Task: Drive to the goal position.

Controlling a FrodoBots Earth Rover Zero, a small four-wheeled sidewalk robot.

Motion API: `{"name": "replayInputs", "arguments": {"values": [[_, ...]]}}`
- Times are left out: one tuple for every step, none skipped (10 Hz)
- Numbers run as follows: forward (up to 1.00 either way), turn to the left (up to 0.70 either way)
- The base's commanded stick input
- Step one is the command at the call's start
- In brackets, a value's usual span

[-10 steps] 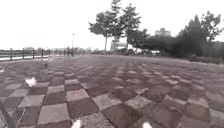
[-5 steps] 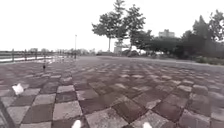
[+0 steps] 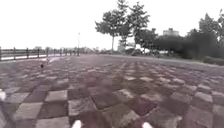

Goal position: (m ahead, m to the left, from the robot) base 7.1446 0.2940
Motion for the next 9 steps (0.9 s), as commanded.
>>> {"name": "replayInputs", "arguments": {"values": [[0.85, 0.01], [0.85, 0.01], [0.85, 0.35], [0.85, 0.35], [0.85, 0.35], [0.85, 0.35], [0.85, 0.11], [0.85, 0.01], [0.85, 0.01]]}}
